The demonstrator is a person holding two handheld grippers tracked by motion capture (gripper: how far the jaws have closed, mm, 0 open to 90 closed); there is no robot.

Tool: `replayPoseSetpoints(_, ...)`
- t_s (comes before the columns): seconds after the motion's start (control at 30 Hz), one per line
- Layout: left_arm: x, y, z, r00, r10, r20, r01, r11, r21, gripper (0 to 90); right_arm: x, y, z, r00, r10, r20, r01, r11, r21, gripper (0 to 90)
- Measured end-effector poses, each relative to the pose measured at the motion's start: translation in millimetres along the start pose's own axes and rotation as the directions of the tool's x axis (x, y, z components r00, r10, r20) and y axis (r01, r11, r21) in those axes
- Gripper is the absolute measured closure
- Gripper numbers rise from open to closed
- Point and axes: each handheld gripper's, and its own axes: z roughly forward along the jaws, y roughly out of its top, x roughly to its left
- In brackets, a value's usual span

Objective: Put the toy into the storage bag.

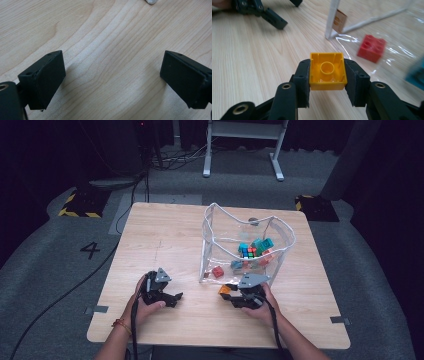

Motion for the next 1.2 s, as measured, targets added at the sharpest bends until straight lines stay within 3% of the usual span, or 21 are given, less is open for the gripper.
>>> replayPoseSetpoints(0.1,0.0,0.0,0.0,1.0000,0.000,0.000,0.000,1.0000,0.000,6.3,-6.6,-14.6,-18.4,0.9999,-0.013,0.010,0.013,0.9999,0.003,59.4)
replayPoseSetpoints(0.17,0.0,0.0,0.0,1.0000,0.000,0.000,0.000,1.0000,0.000,6.3,-11.8,-22.7,-29.8,0.9995,-0.001,0.030,0.000,0.9999,0.010,59.4)
replayPoseSetpoints(0.33,0.1,0.0,-0.1,1.0000,0.001,-0.003,-0.001,1.0000,-0.001,6.3,-31.2,-42.2,-67.2,0.9953,0.049,0.083,-0.046,0.9982,-0.037,59.4)
replayPoseSetpoints(0.47,0.0,0.0,0.0,1.0000,0.000,-0.001,0.000,1.0000,0.000,6.3,-45.5,-53.1,-94.6,0.9843,0.081,0.157,-0.073,0.9958,-0.056,59.4)
replayPoseSetpoints(0.53,0.0,0.0,0.0,1.0000,0.000,0.000,0.000,1.0000,0.000,6.3,-54.2,-55.4,-104.9,0.9783,0.131,0.161,-0.118,0.9894,-0.085,59.4)
replayPoseSetpoints(0.63,0.0,0.0,0.0,1.0000,0.000,0.000,0.000,1.0000,0.000,6.3,-63.4,-57.0,-112.8,0.9651,0.134,0.225,-0.119,0.9898,-0.079,59.4)
replayPoseSetpoints(0.83,0.0,0.0,0.0,1.0000,0.000,0.000,0.000,1.0000,0.000,6.3,-73.0,-59.2,-120.1,0.9632,0.113,0.244,-0.097,0.9924,-0.075,59.4)
replayPoseSetpoints(0.93,0.1,0.0,0.0,1.0000,0.000,0.000,0.000,1.0000,0.000,6.3,-76.2,-58.6,-128.7,0.9588,0.126,0.255,-0.102,0.9894,-0.103,59.4)
replayPoseSetpoints(1.1,0.2,0.1,0.1,1.0000,0.001,0.001,-0.001,1.0000,0.001,6.2,-86.1,-59.1,-136.4,0.9388,0.148,0.311,-0.119,0.9867,-0.111,59.4)
replayPoseSetpoints(1.2,0.1,0.0,0.3,1.0000,0.001,-0.002,-0.001,1.0000,-0.001,6.2,-92.6,-56.9,-137.1,0.9318,0.160,0.326,-0.129,0.9850,-0.115,59.4)
